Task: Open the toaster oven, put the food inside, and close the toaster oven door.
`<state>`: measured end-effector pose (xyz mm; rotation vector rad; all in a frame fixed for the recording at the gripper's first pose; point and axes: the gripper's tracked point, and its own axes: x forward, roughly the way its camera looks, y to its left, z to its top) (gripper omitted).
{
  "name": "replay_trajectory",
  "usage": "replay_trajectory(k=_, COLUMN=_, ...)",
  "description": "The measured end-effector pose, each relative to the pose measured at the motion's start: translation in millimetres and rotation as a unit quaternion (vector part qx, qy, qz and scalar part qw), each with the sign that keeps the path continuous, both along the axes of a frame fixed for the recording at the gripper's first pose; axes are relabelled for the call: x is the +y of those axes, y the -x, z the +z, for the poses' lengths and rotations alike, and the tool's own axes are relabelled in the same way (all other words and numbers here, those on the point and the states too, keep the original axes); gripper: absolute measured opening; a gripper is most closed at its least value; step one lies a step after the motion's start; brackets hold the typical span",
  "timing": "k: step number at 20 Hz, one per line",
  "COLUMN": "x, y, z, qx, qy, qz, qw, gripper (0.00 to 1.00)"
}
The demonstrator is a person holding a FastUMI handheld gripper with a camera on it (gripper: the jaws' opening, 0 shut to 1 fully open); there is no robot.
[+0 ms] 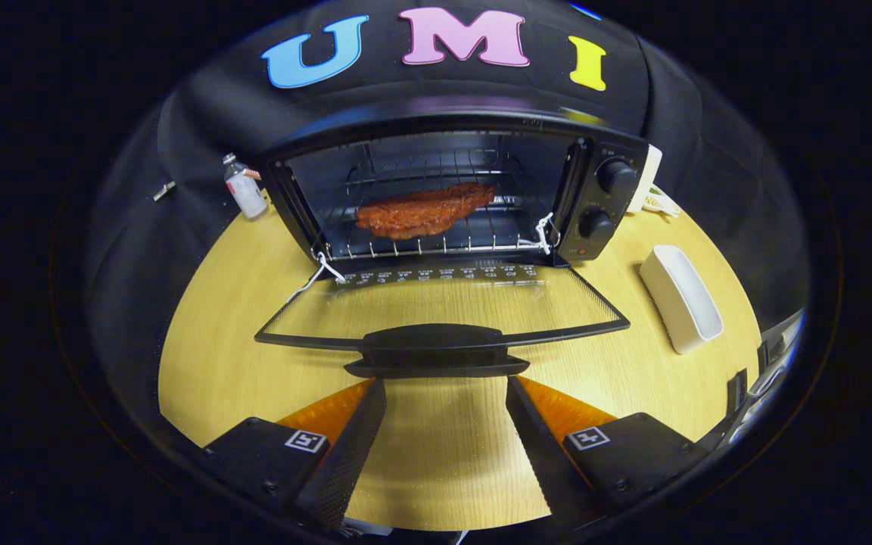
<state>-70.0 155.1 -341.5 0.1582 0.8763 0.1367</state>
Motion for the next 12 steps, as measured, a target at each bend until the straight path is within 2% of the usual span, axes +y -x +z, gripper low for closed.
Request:
replay_trajectory(k=6, x=-4, y=-22, z=48, qx=-0.066, qy=-0.011, qz=-0.012, qw=0.998, gripper=0.99)
replay_trajectory(k=12, x=-12, y=-42, z=105, qx=-0.156, qy=-0.018, qz=-0.021, qw=0.987, gripper=0.98)
